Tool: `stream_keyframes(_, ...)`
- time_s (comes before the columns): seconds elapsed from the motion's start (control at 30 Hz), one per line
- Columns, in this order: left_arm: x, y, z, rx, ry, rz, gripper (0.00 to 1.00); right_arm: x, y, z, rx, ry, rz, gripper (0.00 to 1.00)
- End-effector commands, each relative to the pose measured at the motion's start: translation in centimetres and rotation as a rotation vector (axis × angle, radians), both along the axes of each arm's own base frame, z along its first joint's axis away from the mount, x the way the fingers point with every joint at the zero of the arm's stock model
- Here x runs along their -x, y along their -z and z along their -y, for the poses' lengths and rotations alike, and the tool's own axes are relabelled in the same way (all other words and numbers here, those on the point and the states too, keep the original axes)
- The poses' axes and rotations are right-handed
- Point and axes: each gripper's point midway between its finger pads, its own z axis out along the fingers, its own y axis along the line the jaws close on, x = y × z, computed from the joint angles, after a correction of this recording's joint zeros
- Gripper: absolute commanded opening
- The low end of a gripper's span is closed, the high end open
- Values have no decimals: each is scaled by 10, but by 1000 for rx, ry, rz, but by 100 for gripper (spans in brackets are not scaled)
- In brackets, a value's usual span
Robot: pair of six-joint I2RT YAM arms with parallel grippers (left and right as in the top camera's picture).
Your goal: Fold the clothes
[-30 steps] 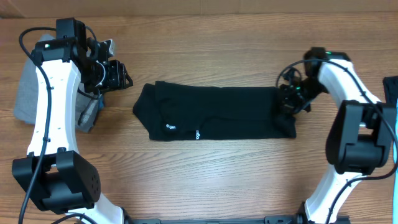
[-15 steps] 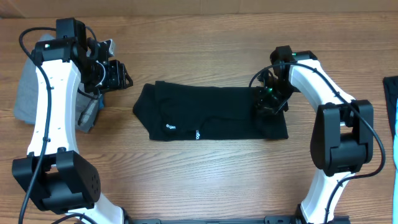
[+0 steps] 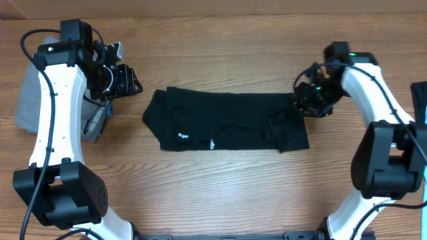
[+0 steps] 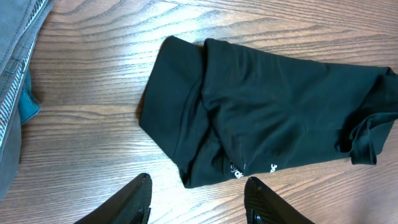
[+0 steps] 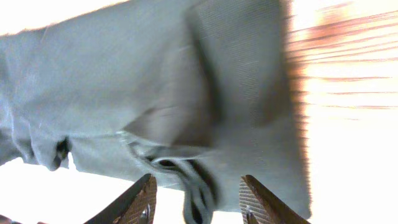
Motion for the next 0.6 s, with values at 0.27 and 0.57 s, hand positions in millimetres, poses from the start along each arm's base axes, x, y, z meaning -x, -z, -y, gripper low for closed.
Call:
stream_keyframes(0.27,-4,-5,5,9,28,20,51,-13,13,8,-10,120,50,4)
stream_keyframes(0.57,-4,-5,5,8,28,21,52,-28,13,-87,-289,3,178,4)
